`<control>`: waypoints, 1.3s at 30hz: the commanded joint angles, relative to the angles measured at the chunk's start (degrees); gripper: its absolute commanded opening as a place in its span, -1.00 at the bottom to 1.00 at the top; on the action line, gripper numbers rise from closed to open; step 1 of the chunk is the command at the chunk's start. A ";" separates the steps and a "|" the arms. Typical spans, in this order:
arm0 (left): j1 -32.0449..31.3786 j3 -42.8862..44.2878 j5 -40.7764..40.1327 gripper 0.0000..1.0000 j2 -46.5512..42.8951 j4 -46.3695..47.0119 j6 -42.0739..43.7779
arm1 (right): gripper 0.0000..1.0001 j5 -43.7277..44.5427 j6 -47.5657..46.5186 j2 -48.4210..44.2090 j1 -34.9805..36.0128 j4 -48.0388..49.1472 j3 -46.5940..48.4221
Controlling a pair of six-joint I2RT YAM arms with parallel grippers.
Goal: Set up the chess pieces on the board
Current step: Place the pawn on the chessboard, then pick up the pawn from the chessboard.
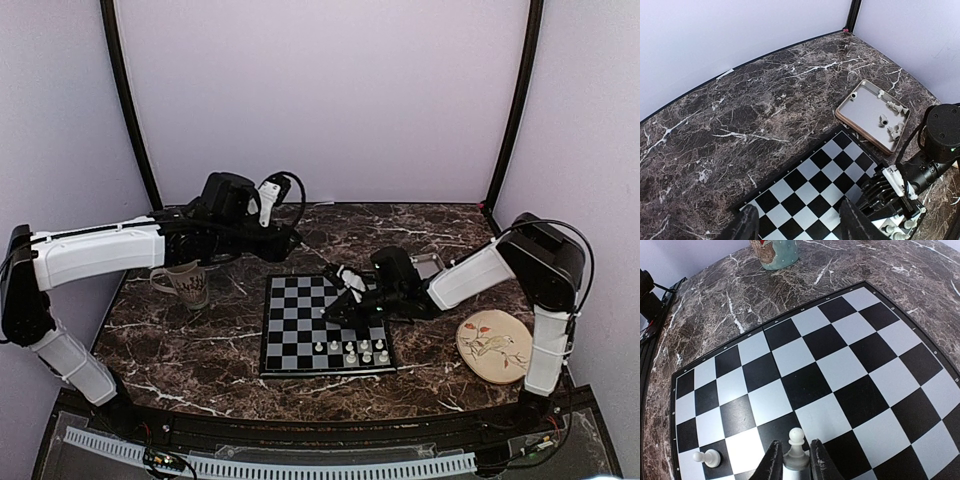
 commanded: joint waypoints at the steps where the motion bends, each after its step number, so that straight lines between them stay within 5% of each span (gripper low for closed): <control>1: -0.05 -1.65 0.56 0.15 -2.67 -0.52 -1.26 | -0.55 2.19 0.57 0.50 0.29 3.06 2.00; 14: -0.05 1.51 8.72 0.13 3.18 -9.32 -3.85 | -0.35 -2.40 1.82 -12.05 -6.32 -10.83 4.21; 22: -0.05 4.08 12.64 0.08 11.41 -13.49 -11.64 | -0.26 4.33 -3.23 -19.34 -9.31 -28.71 5.54; 28: 0.12 2.75 8.90 0.06 12.50 -11.50 -14.09 | -0.25 3.56 -5.00 -9.81 -7.31 -43.23 16.54; 39: 0.69 -5.57 7.17 0.00 5.77 -11.78 -17.42 | -0.23 4.20 -3.09 4.12 0.54 -50.10 30.79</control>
